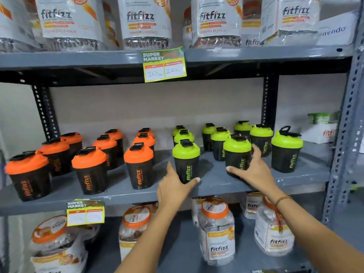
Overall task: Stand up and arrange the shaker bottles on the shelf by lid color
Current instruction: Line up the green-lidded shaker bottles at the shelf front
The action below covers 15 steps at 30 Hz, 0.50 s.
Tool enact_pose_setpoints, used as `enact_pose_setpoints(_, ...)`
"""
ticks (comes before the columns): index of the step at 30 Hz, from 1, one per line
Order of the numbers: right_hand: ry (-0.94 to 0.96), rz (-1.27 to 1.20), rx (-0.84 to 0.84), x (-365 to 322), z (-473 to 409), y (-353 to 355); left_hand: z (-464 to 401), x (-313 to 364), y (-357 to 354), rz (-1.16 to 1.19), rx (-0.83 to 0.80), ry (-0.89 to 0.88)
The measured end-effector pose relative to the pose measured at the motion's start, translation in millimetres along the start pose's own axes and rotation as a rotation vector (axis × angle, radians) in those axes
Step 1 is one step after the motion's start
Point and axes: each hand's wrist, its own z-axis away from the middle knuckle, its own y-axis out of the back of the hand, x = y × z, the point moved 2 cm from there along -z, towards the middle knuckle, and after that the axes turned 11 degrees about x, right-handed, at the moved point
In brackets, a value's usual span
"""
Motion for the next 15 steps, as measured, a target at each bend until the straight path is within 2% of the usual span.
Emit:
enact_pose_setpoints(4,0.016,-0.005,-0.058,13.1,-7.5,-3.5,-1.7,1.6,-7.0,-0.003,0.088,0.021)
enact_pose_setpoints(15,0.063,-0.025,-0.085,18.2,-5.9,-4.0,1.4,9.5,-11.8,-0.012,0.156,0.039)
